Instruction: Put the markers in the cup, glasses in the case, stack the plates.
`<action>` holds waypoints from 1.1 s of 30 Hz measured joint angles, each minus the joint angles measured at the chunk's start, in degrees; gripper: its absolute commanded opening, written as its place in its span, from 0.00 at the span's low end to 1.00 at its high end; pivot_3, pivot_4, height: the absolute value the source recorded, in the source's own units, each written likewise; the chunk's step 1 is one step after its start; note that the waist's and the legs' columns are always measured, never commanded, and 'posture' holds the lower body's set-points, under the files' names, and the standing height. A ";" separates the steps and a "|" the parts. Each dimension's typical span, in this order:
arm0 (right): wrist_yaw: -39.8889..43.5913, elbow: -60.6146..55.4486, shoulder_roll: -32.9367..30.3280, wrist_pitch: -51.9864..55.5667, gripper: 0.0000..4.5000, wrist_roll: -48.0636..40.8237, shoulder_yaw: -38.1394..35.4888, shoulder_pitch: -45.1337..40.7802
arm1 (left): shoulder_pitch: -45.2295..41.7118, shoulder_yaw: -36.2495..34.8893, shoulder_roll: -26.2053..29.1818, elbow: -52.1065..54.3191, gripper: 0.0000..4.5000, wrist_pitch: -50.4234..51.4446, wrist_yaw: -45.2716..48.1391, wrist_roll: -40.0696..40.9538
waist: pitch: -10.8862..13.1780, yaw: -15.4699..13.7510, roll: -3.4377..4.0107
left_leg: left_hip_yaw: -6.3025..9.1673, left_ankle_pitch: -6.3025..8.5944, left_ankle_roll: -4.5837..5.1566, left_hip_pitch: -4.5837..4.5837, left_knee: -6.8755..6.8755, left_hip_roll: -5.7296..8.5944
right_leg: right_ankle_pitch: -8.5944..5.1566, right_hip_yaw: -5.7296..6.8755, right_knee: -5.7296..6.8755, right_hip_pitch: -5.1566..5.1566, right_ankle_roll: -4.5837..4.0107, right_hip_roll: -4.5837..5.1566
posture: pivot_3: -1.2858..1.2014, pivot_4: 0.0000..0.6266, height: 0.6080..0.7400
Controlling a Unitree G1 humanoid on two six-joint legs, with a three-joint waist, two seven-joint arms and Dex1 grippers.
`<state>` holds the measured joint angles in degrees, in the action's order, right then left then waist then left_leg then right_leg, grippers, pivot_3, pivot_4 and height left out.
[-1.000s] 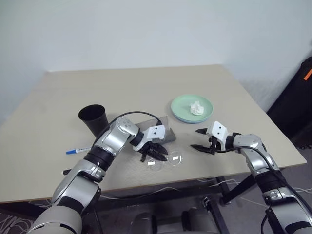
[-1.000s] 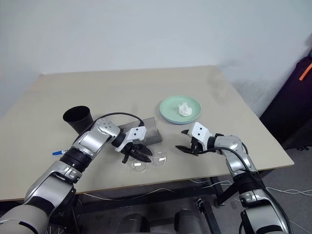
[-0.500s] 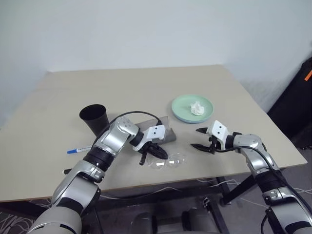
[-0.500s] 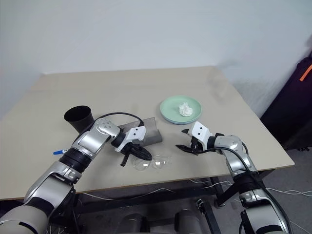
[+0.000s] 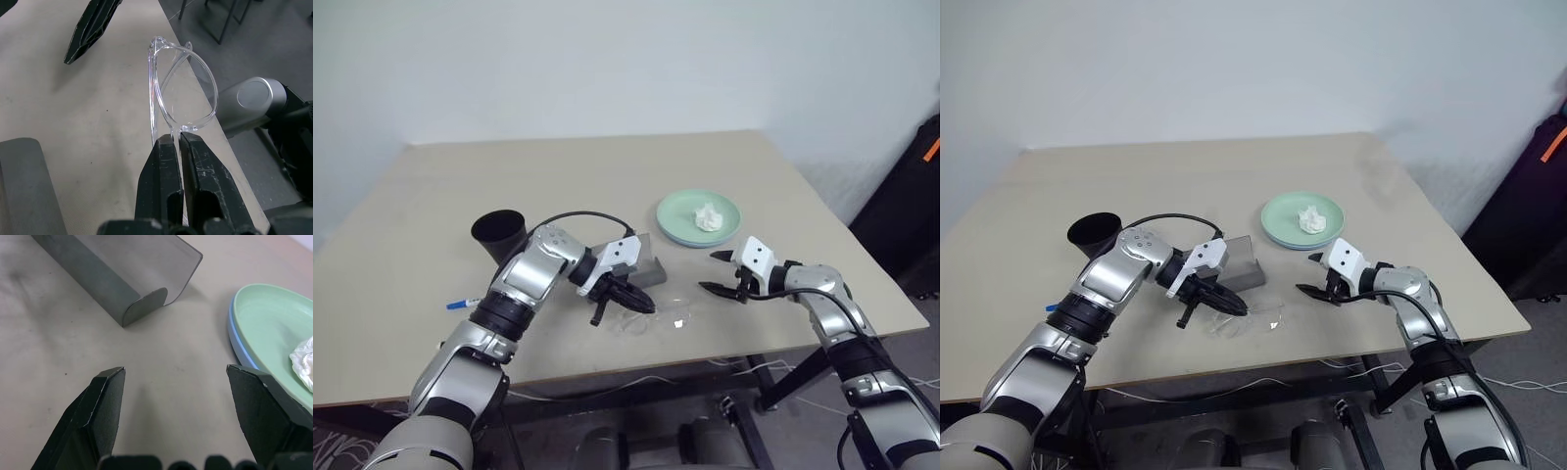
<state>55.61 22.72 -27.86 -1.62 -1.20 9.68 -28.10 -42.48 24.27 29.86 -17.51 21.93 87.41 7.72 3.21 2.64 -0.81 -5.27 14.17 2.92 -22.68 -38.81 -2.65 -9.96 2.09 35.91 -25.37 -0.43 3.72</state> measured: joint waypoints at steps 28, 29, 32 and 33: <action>8.58 -9.84 -1.26 5.29 0.80 -5.71 0.40 3.94 | -16.82 -3.32 -0.95 -30.04 0.01 -23.72 -14.98 -15.73 | 0.00 -0.03 -0.02 | -0.02 0.00 0.02 -0.07 -0.07 0.04 | 0.14 0.00 -0.04 -0.01 0.22 0.03 | 0.52 0.00 1.00; 8.32 -9.84 -1.25 5.32 0.80 -5.71 0.40 3.96 | -16.68 -2.80 -0.75 -30.10 0.01 -24.06 -15.16 -16.69 | 0.00 -0.03 -0.02 | -0.02 0.00 0.02 -0.08 -0.06 0.04 | 0.14 0.00 -0.04 -0.01 0.22 0.03 | 0.52 0.00 1.00; 7.90 -9.85 -1.23 5.36 0.80 -5.68 0.40 4.25 | -15.34 -2.40 0.00 -28.94 0.01 -24.40 -15.39 -18.52 | 0.00 -0.02 -0.02 | -0.02 0.00 0.02 -0.08 -0.04 0.03 | 0.15 0.00 -0.03 -0.04 0.24 0.03 | 0.52 0.00 1.00; 7.80 -9.85 -1.21 5.36 0.80 -5.67 0.40 4.34 | -14.51 -2.37 0.26 -27.96 0.01 -24.35 -15.40 -18.89 | 0.00 -0.02 -0.02 | -0.02 0.00 0.02 -0.08 -0.04 0.03 | 0.15 0.00 -0.03 -0.04 0.24 0.03 | 0.52 0.00 1.00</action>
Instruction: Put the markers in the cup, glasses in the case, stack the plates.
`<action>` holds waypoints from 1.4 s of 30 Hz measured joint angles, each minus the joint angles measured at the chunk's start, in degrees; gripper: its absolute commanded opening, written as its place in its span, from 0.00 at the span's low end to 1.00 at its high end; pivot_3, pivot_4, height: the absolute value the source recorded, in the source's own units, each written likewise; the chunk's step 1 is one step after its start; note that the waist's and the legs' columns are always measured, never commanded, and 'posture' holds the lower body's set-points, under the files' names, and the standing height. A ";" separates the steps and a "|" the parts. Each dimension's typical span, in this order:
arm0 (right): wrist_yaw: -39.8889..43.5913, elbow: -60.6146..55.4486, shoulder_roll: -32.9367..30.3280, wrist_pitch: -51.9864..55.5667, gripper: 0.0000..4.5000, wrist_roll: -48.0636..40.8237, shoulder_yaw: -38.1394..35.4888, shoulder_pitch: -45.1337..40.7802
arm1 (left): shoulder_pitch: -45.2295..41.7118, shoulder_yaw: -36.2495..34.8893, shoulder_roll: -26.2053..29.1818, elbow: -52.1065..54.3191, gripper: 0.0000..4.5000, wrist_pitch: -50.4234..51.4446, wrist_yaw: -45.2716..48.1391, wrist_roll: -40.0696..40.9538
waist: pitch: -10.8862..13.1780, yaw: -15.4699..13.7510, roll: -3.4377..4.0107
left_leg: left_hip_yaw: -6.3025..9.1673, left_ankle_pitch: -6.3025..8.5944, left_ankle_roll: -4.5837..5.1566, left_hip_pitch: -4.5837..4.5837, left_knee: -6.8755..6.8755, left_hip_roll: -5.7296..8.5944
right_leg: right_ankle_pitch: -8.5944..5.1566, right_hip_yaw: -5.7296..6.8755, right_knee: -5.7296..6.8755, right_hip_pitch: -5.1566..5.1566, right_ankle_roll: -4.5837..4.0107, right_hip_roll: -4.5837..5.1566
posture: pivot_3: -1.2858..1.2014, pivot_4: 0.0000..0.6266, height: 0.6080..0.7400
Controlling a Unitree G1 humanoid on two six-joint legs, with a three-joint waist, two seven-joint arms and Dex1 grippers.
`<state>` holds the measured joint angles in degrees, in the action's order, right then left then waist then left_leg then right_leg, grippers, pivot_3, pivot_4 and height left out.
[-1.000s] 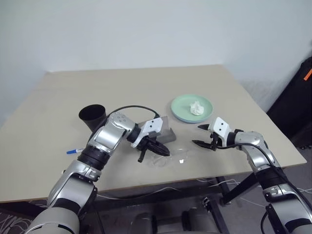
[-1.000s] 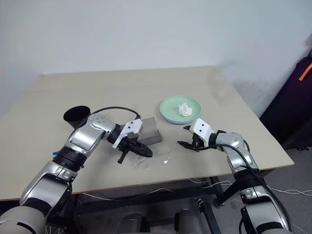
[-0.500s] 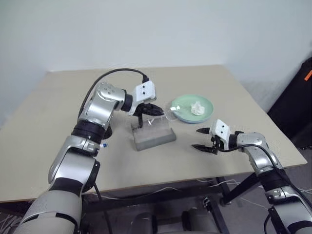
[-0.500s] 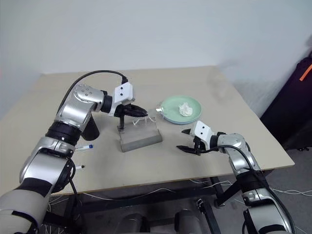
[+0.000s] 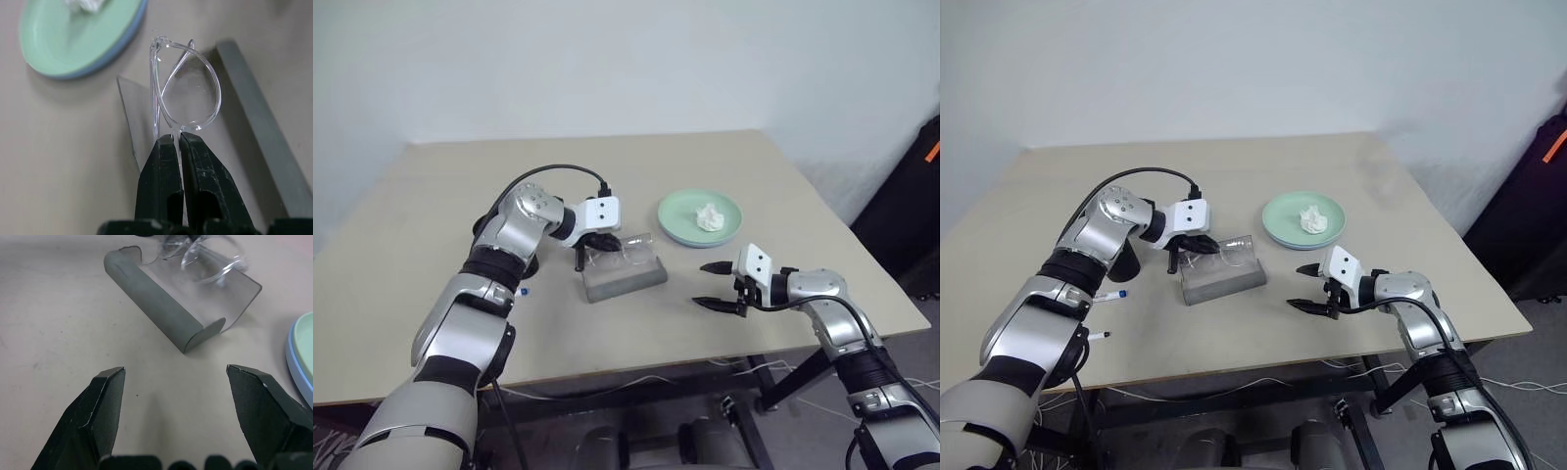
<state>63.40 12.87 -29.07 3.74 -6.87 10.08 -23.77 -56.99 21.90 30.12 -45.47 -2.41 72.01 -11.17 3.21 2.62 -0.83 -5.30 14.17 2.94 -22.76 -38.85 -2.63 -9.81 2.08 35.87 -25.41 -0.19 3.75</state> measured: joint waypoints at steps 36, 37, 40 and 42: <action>-2.12 0.03 1.25 -0.09 0.80 0.07 0.62 0.19 | 3.80 -3.27 -4.35 8.45 0.50 10.07 -7.41 0.27 | 0.00 -0.01 -0.03 | 0.04 -0.01 0.01 -0.03 -0.14 0.00 | 0.06 0.01 0.03 0.04 0.08 0.00 | 0.52 0.00 1.00; -2.12 0.04 1.27 -0.11 0.80 0.08 0.70 0.18 | 2.21 -4.06 -4.73 7.25 0.50 9.99 -8.88 0.49 | 0.00 -0.01 -0.03 | 0.04 -0.01 0.01 -0.02 -0.15 0.01 | 0.07 0.01 0.04 0.06 0.09 0.00 | 0.52 0.00 1.00; -2.13 0.12 1.38 -0.18 0.80 0.09 0.89 0.16 | -2.48 -5.95 -5.02 2.19 0.38 7.71 -14.72 0.33 | 0.00 0.05 -0.02 | -0.01 0.00 0.01 0.05 -0.12 0.01 | 0.09 -0.04 0.03 0.10 0.13 0.00 | 0.52 0.00 1.00; -2.14 0.17 1.41 -0.21 0.80 0.09 0.89 0.15 | -3.71 -5.82 -4.76 -1.21 0.23 5.23 -17.76 -0.92 | 0.00 0.08 -0.02 | -0.03 0.00 0.01 0.09 -0.07 0.01 | 0.09 -0.06 0.03 0.09 0.13 -0.01 | 0.52 0.00 1.00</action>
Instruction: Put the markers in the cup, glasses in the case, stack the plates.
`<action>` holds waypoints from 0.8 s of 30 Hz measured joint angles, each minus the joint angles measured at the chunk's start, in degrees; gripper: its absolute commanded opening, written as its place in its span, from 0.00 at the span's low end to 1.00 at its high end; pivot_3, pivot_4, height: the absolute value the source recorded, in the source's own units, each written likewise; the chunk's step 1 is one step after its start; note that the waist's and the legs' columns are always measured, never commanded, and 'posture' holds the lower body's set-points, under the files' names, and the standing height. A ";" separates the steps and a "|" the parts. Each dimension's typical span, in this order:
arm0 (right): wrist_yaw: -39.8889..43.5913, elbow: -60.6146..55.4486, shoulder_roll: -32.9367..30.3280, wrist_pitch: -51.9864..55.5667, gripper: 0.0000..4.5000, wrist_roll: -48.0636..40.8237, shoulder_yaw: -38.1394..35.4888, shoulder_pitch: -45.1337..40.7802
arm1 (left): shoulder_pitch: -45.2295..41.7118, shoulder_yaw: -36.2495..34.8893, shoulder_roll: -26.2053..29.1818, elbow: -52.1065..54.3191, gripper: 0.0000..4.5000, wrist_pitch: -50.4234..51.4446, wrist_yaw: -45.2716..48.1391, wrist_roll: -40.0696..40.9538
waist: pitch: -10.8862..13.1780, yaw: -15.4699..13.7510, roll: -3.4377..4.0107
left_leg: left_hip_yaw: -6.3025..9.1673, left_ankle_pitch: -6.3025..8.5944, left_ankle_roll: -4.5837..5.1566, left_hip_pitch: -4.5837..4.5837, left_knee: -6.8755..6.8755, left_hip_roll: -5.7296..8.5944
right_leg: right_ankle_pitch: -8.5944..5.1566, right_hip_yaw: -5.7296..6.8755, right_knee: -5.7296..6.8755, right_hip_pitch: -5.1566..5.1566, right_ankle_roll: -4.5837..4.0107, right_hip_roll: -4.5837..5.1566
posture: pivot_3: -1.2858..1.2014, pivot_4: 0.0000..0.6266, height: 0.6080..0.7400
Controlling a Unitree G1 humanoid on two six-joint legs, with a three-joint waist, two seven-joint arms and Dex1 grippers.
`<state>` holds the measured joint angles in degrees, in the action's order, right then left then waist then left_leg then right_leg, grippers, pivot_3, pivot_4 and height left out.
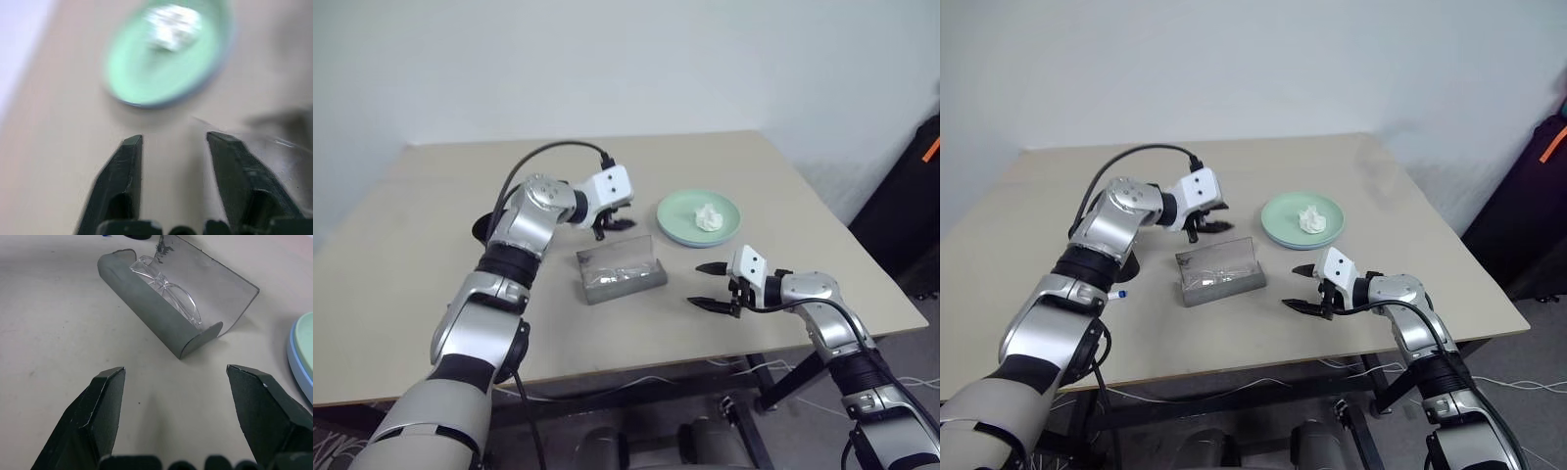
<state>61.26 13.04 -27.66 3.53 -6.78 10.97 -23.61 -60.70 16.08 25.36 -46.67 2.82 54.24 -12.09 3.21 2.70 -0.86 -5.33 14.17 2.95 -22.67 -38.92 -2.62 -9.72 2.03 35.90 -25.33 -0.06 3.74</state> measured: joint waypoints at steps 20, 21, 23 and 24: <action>-0.39 0.11 0.34 -0.10 0.80 -0.04 -0.07 -0.63 | 0.11 3.19 -1.58 -17.44 0.00 -8.10 2.65 -5.66 | 0.00 -0.08 -0.05 | 0.00 0.05 0.04 -0.21 -0.08 0.01 | 0.03 0.08 -0.07 -0.11 0.05 0.06 | 0.52 0.00 1.00; -0.38 0.13 0.36 -0.11 0.80 -0.05 -0.08 -0.67 | 0.47 2.47 -1.37 -15.95 0.00 -7.57 4.94 -4.25 | 0.00 -0.08 -0.05 | 0.00 0.05 0.05 -0.21 -0.09 0.01 | 0.03 0.08 -0.07 -0.10 0.05 0.06 | 0.52 0.00 1.00; -0.37 0.18 0.44 -0.18 0.80 -0.05 -0.06 -0.90 | 2.37 1.31 0.01 -10.94 0.00 -6.61 10.39 -1.59 | -0.01 -0.03 -0.04 | -0.01 0.05 0.05 -0.19 -0.07 0.01 | 0.03 0.06 -0.08 -0.10 0.05 0.06 | 0.52 0.00 1.00; -0.37 0.28 0.39 -0.28 0.80 -0.05 -0.15 -0.94 | 3.73 0.84 0.96 -7.94 0.00 -5.90 13.52 -0.12 | -0.01 0.05 -0.04 | -0.04 0.05 0.05 -0.17 -0.07 -0.01 | 0.03 0.04 -0.07 -0.10 0.04 0.05 | 0.52 0.00 1.00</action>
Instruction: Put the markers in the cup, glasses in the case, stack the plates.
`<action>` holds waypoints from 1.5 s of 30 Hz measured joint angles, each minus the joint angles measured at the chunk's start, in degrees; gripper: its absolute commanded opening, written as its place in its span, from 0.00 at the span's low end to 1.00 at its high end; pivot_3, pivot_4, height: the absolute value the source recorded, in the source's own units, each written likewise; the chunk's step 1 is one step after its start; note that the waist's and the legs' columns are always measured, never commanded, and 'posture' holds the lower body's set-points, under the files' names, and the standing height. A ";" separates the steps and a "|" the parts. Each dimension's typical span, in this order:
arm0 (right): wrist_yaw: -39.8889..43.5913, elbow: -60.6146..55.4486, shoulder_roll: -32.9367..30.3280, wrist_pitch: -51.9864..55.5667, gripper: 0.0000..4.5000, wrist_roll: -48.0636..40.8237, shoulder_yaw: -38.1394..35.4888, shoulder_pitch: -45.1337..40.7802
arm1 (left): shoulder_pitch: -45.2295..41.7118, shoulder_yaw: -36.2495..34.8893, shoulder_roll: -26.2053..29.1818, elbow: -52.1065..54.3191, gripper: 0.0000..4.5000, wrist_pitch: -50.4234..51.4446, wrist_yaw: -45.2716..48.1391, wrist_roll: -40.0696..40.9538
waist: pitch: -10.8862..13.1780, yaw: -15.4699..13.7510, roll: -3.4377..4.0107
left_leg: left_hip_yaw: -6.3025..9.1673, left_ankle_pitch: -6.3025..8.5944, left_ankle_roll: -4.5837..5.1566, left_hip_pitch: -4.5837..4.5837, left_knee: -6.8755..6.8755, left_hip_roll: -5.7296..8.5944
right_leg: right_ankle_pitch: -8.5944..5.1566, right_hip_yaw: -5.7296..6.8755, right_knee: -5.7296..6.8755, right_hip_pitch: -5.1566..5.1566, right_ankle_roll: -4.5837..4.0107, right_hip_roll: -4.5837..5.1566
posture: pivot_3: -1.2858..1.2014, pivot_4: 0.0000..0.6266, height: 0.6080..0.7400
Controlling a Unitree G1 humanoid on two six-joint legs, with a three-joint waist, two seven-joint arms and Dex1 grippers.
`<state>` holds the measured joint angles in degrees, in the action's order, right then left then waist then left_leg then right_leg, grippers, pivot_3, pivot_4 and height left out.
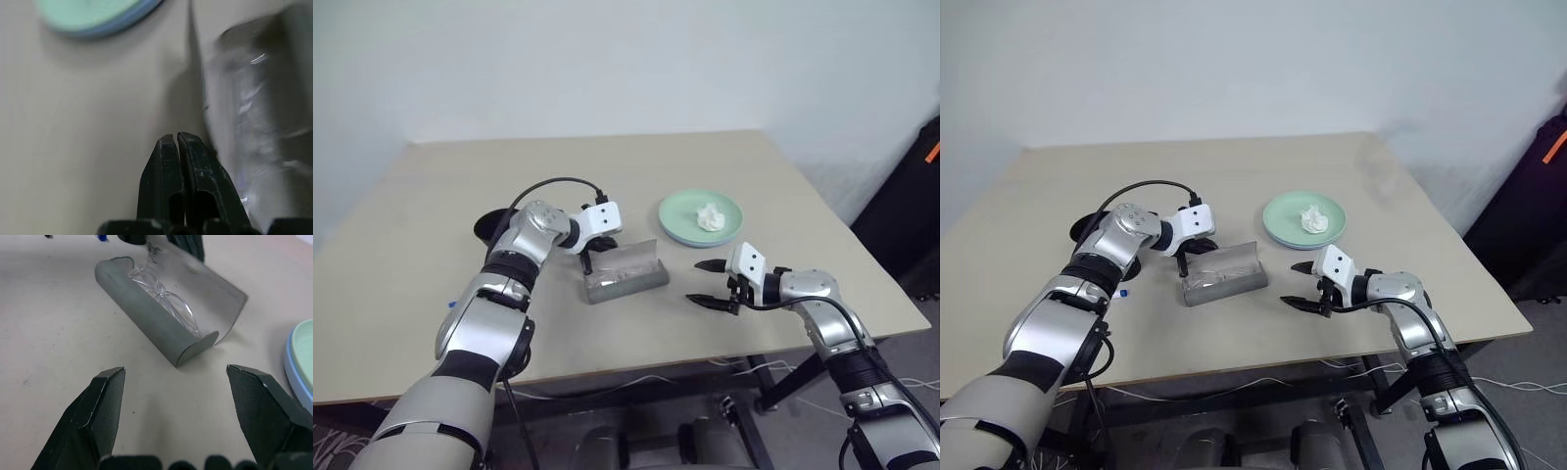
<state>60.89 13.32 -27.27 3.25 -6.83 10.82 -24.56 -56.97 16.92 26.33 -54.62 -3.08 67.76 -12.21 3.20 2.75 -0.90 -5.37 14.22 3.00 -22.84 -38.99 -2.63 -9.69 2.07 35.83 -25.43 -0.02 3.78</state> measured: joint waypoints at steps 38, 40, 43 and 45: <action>0.54 3.32 1.56 -1.80 0.80 0.07 1.02 -2.03 | 25.84 -1.80 25.41 49.11 0.00 12.53 17.53 12.62 | 0.00 0.18 0.04 | -0.10 0.00 -0.04 0.16 0.08 -0.09 | -0.06 -0.09 0.08 0.00 -0.17 -0.02 | 0.52 0.00 1.00; 0.57 3.38 1.51 -1.81 0.80 0.07 1.04 -2.04 | 27.72 -2.02 28.29 50.18 0.00 12.31 18.88 13.07 | 0.00 0.11 0.04 | -0.11 0.10 -0.21 0.17 0.08 -0.08 | -0.06 -0.09 0.06 0.01 -0.18 0.02 | 0.52 0.00 1.00; 0.78 3.50 1.51 -1.81 0.80 0.07 1.16 -2.24 | 30.34 -2.81 32.84 51.74 0.13 11.94 21.09 13.78 | 0.00 -0.15 0.04 | -0.11 0.12 -0.24 0.16 0.08 -0.06 | -0.06 -0.06 0.03 0.03 -0.17 0.09 | 0.52 0.00 1.00; 1.02 3.56 1.52 -1.81 0.80 0.07 1.26 -2.45 | 31.38 -2.93 34.53 52.15 0.26 11.77 22.06 14.46 | 0.01 -0.17 0.04 | -0.10 0.12 -0.24 0.15 0.08 -0.08 | -0.06 -0.03 0.02 0.04 -0.18 0.12 | 0.52 0.00 1.00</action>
<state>61.92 16.88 -25.75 1.44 -6.76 12.08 -27.01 -25.59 13.99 60.85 -2.46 8.69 89.81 2.25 3.21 2.58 -0.86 -5.47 14.34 2.75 -22.69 -38.91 -2.71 -9.75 2.03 35.86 -25.39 -0.19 3.90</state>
